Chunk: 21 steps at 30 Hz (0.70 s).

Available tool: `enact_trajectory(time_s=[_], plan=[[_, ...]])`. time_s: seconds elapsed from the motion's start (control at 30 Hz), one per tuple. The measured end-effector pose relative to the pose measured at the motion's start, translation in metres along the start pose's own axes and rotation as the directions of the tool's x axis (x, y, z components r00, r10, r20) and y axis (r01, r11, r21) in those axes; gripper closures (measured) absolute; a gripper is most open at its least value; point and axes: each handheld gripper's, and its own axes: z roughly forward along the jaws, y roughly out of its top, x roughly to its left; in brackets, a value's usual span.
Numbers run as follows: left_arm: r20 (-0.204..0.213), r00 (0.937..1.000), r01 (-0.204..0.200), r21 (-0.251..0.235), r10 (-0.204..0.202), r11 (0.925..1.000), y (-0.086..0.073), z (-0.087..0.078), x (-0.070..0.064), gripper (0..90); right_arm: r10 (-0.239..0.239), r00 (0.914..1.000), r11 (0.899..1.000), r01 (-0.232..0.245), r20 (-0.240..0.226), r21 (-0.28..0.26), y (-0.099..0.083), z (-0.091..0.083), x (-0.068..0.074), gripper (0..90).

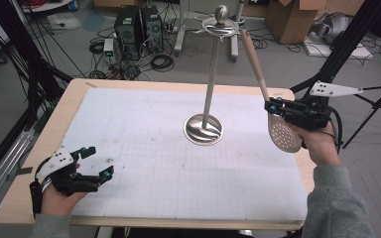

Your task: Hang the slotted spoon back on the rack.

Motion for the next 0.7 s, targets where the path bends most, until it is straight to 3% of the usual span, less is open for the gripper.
enact_trajectory(time_s=[0.7], plan=[[0.002, 1.0000, 0.003, 0.005, -0.003, 1.0000, -0.002, 0.000, -0.002, 2.8, -0.002, 1.0000, 0.998, 0.002, -0.004, 0.056, 0.002, 0.025, 0.007, 78.1]])
